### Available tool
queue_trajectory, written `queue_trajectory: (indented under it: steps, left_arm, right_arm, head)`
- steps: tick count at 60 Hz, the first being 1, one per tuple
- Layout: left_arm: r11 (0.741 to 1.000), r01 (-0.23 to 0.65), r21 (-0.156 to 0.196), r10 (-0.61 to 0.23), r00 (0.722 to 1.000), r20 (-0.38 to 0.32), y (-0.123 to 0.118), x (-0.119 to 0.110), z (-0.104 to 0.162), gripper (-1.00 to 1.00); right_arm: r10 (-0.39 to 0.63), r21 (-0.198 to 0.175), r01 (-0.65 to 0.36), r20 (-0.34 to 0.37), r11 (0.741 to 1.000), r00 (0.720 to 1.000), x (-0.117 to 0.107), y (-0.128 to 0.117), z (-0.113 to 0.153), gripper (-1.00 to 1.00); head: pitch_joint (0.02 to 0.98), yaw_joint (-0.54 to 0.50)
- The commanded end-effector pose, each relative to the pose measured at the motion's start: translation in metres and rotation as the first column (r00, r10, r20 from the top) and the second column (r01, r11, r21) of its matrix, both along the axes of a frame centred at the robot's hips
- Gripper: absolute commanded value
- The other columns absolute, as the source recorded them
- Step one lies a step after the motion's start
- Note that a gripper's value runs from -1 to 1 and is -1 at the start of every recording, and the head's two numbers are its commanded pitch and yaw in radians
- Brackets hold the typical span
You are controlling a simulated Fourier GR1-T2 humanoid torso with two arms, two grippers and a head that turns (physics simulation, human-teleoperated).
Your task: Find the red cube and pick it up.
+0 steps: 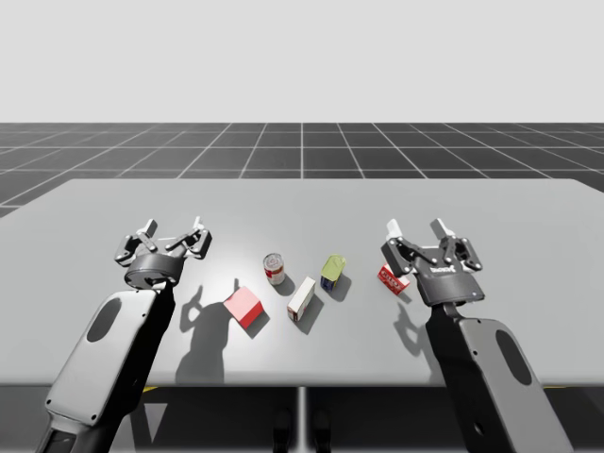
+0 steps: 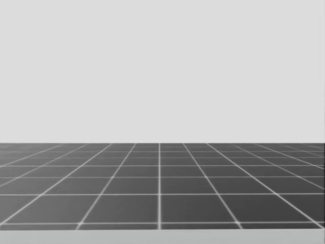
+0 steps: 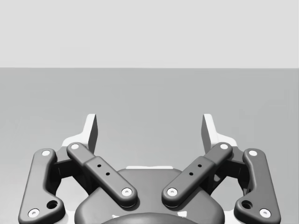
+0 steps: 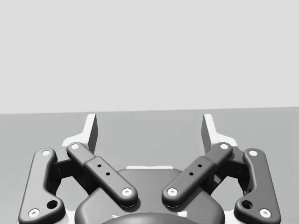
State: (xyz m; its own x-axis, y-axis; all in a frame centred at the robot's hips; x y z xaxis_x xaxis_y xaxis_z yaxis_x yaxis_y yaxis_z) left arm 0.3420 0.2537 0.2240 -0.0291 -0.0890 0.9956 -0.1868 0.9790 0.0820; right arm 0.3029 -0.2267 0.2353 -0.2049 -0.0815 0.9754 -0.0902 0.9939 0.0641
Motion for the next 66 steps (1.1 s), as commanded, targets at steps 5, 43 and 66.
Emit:
queue_trajectory:
  steps: [5,43,66]
  left_arm:
    - [1.0,-0.003,-0.001,0.003,1.0,0.002,0.0003,-0.0002,0.0006,-1.0]
    - [1.0,-0.003,0.005,0.003,1.0,0.0,0.0001,0.0013,-0.0003,-1.0]
    - [1.0,-0.002,0.012,0.003,1.0,-0.005,-0.0006,0.0014,-0.0008,-1.0]
  right_arm:
    - [-0.008,0.017,0.008,0.016,1.0,1.0,-0.001,-0.0026,0.0022,-1.0]
    - [-0.011,-0.011,0.011,-0.013,1.0,1.0,-0.001,-0.0041,0.0033,-1.0]
    - [0.012,-0.026,-0.012,-0.031,1.0,0.999,-0.0042,0.0029,0.0019,-1.0]
  head:
    - [0.066,-0.02]
    - [0.569,-0.02]
    - [0.785,0.13]
